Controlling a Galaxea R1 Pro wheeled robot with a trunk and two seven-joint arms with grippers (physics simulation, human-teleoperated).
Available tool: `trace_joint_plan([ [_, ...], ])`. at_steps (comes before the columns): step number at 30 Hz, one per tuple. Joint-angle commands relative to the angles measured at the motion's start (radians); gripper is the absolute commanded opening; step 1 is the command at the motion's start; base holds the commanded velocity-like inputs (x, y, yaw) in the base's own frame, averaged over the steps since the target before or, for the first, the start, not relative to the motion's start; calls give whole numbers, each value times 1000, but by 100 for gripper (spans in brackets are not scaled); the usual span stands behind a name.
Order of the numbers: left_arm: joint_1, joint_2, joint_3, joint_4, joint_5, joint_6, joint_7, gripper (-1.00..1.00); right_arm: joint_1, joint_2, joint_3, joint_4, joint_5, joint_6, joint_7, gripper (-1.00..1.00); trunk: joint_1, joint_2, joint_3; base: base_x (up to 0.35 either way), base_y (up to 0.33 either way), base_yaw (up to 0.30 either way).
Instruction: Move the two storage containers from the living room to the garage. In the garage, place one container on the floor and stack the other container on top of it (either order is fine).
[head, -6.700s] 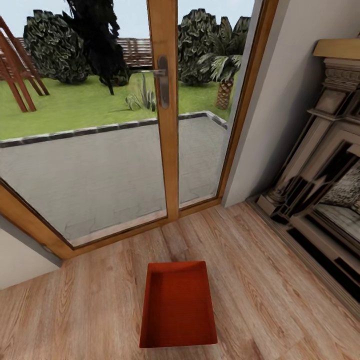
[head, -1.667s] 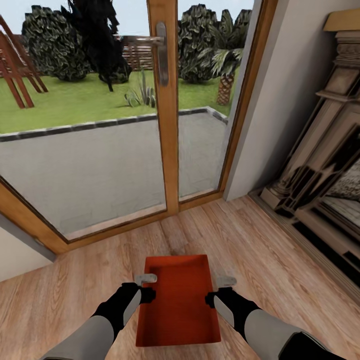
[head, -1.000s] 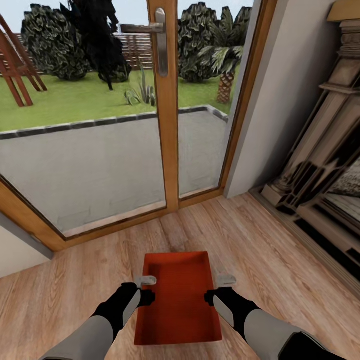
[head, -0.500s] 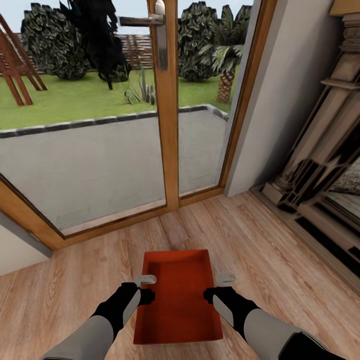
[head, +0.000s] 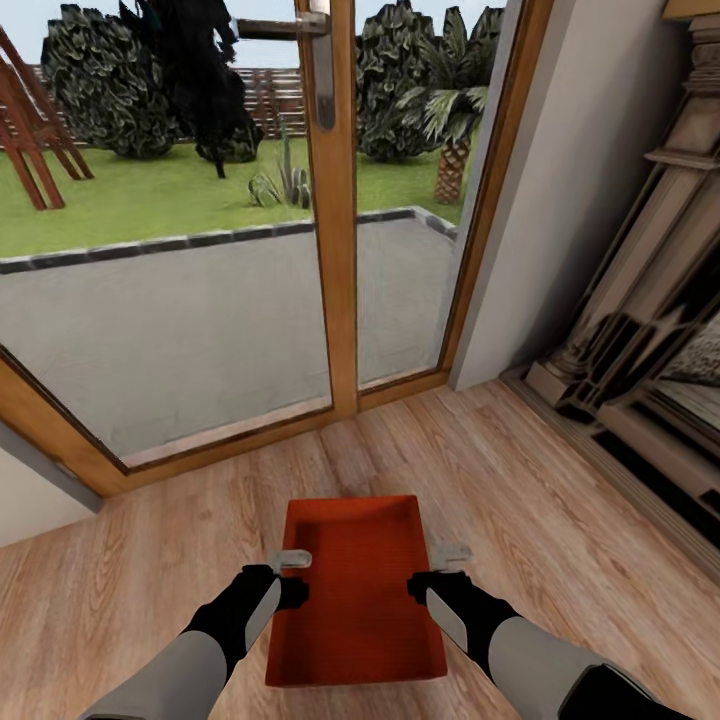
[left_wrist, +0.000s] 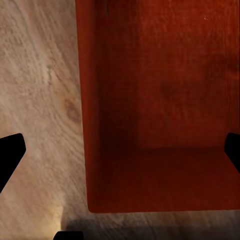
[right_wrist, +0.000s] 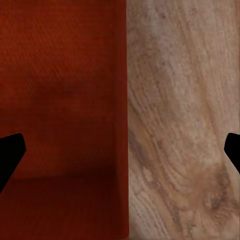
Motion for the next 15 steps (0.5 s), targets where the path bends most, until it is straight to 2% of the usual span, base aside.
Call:
trace_joint_plan([
  [1,0,0,-2,-2,7,4,6,100,-1,-1,9,-2,-7,5,-7,100,4,-8,-4,0,0,0],
  [8,0,9,0,-3,7,3,6,100,-1,-2,9,-2,-7,5,-7,100,31,-57,-26,0,0,0],
  [15,0,35,2,-27,8,3,2,100,-1,-2,9,-2,-7,5,-7,100,31,-57,-26,0,0,0],
])
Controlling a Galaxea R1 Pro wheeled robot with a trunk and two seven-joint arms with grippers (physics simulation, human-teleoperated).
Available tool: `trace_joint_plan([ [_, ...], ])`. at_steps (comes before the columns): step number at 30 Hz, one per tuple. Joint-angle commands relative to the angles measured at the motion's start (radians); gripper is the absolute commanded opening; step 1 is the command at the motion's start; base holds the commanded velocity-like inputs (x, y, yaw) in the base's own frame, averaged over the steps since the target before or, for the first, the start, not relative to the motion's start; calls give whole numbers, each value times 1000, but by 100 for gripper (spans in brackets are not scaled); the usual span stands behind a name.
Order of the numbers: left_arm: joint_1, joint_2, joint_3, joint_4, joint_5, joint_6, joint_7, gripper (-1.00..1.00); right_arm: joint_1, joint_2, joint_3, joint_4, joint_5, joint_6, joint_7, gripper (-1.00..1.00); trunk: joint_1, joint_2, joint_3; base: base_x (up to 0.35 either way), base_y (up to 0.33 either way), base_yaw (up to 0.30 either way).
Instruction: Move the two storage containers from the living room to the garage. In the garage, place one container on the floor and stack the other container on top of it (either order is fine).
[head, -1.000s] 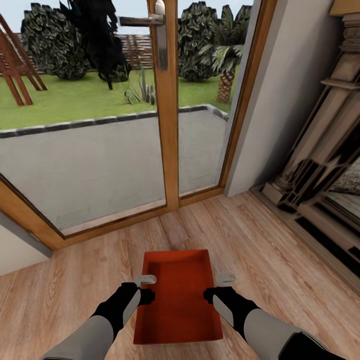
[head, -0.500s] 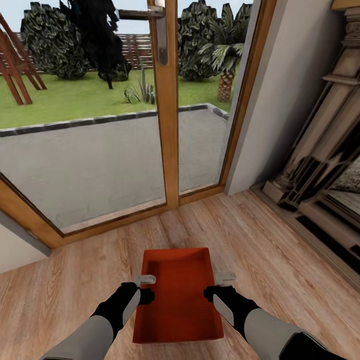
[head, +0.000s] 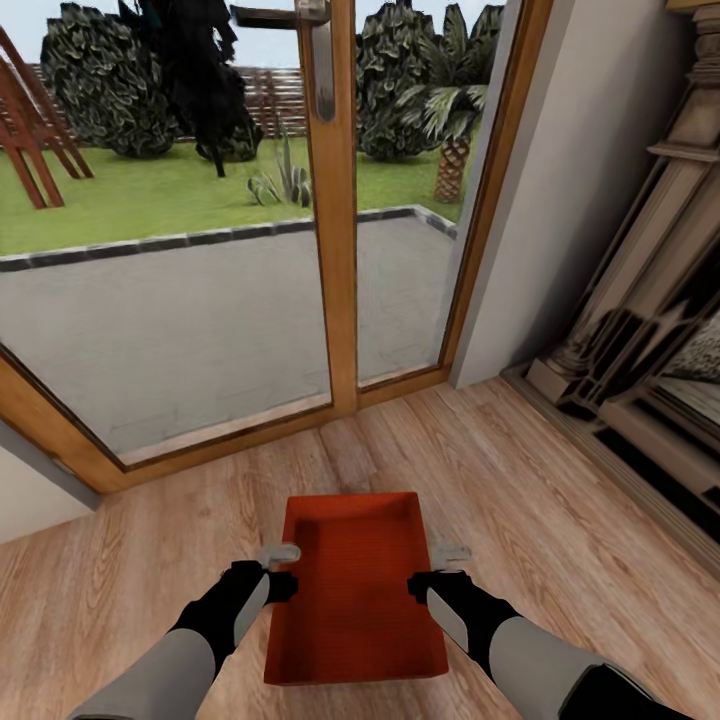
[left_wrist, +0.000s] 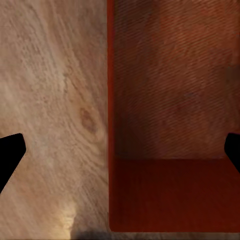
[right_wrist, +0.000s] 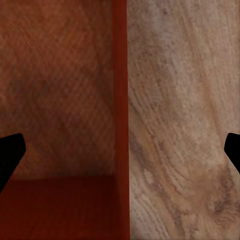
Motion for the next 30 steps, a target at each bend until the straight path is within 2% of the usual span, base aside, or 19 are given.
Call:
trace_joint_plan([
  [1,0,2,-1,-6,7,5,5,100,-1,-1,8,-2,-7,6,-7,100,0,0,-1,0,0,0],
  [12,0,5,-1,-15,7,6,6,100,-1,-1,8,-2,-7,6,-7,100,0,0,-1,0,0,0],
  [20,0,3,-8,-14,8,10,9,100,-1,-1,8,-2,-7,6,-7,100,31,-56,-26,0,0,0],
  [30,0,3,-8,-13,6,17,9,100,-3,-3,8,-2,-6,10,-7,100,34,-63,-29,0,0,0],
])
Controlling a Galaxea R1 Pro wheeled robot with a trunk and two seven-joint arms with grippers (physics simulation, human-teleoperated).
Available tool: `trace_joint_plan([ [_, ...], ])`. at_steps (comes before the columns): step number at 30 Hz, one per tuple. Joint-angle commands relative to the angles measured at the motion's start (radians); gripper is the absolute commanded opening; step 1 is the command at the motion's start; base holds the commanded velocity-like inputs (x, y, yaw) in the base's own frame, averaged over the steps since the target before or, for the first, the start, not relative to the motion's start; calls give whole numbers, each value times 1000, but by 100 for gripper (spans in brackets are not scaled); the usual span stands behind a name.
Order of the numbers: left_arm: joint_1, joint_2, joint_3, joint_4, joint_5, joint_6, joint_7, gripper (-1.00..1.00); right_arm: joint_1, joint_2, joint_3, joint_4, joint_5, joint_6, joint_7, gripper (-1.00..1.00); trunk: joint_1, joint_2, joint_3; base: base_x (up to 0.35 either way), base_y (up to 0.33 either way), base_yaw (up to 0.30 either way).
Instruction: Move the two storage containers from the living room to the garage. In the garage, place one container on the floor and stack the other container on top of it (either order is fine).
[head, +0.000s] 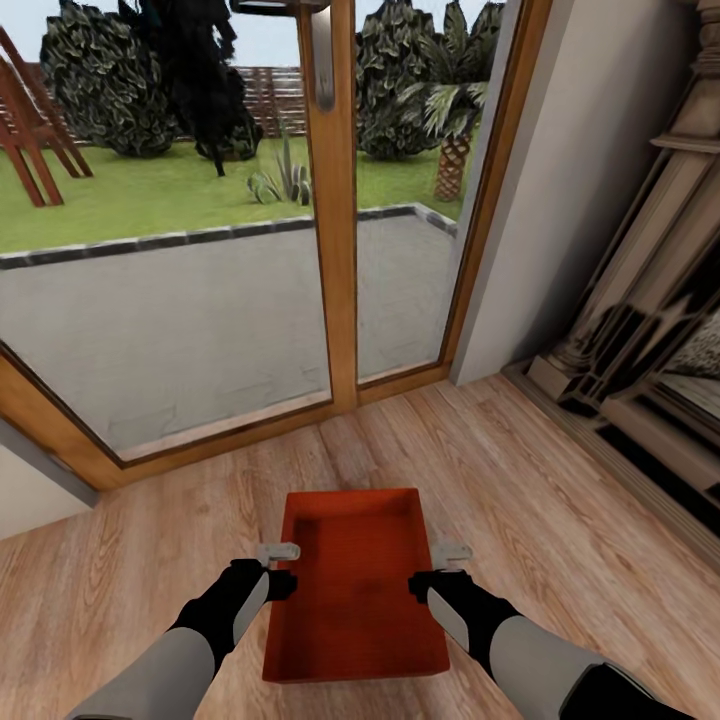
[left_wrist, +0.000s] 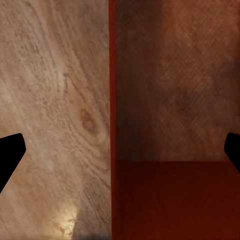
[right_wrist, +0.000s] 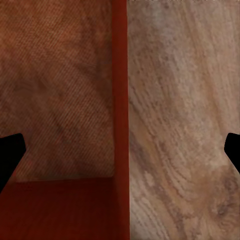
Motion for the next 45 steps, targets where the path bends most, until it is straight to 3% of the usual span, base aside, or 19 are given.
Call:
trace_joint_plan([
  [1,0,0,-2,-1,7,5,6,100,-1,-1,8,-2,-7,6,-7,100,4,-8,-4,0,0,0],
  [6,0,0,-2,-1,8,6,8,100,-2,-1,8,-2,-7,7,-7,100,23,-43,-20,0,0,0],
  [14,0,0,-2,-1,7,6,9,100,-3,-1,8,-2,-7,7,-7,100,23,-43,-20,0,0,0],
  [34,0,0,-1,5,7,6,9,100,-3,-1,9,-2,-7,7,-7,100,100,-183,-82,0,0,0],
  [41,0,0,0,5,7,6,9,100,-3,-2,9,-2,-7,6,-7,100,100,-183,-82,0,0,0],
  [45,0,0,0,5,7,6,9,100,-3,-2,9,-2,-7,6,-7,100,115,-211,-95,0,0,0],
])
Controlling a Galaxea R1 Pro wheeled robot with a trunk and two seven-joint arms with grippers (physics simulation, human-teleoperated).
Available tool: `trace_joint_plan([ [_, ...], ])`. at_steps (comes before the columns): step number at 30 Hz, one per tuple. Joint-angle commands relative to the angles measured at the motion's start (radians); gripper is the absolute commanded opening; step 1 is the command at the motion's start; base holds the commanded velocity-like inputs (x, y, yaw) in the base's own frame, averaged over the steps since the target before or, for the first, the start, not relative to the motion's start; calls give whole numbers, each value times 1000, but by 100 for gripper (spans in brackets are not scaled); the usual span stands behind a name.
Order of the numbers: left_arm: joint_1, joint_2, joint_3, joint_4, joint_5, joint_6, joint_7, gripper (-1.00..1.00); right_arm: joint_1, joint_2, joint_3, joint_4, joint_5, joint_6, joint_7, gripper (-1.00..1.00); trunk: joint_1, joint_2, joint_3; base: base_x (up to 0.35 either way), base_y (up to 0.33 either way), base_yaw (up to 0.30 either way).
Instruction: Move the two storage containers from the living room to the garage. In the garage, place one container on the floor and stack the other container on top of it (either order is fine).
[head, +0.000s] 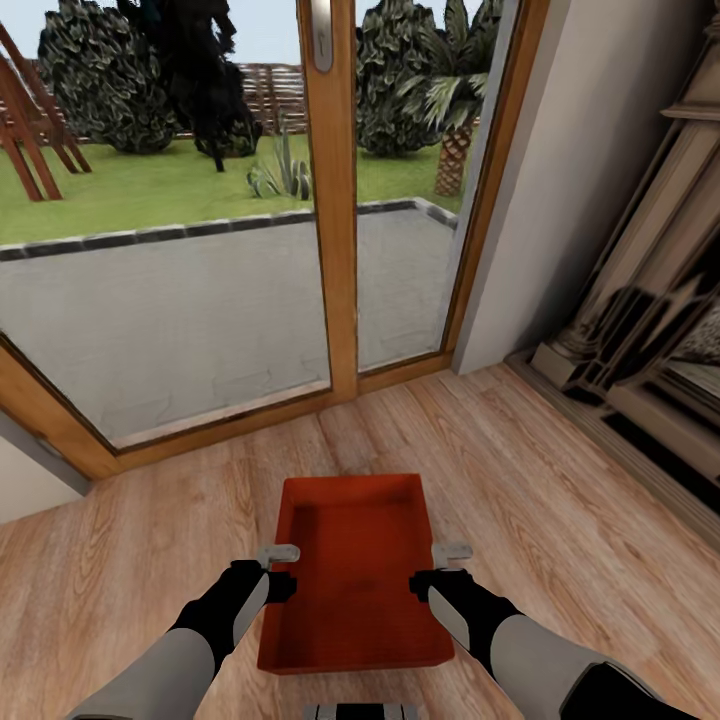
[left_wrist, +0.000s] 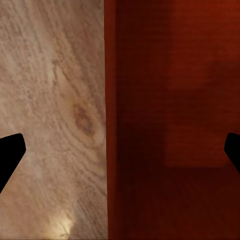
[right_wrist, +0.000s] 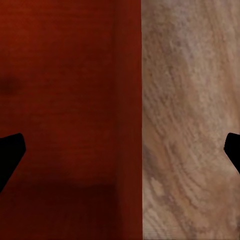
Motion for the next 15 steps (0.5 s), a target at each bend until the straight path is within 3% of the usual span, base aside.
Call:
trace_joint_plan([
  [1,0,0,-2,-2,7,5,6,100,-1,-1,9,-2,-7,5,-7,100,4,-8,-4,0,0,0],
  [8,0,0,-1,-2,7,5,7,100,-1,-1,9,-2,-7,5,-7,100,31,-57,-26,0,0,0],
  [15,0,0,-1,-2,7,5,7,100,-1,-1,8,-2,-7,5,-7,100,34,-64,-29,0,0,0],
])
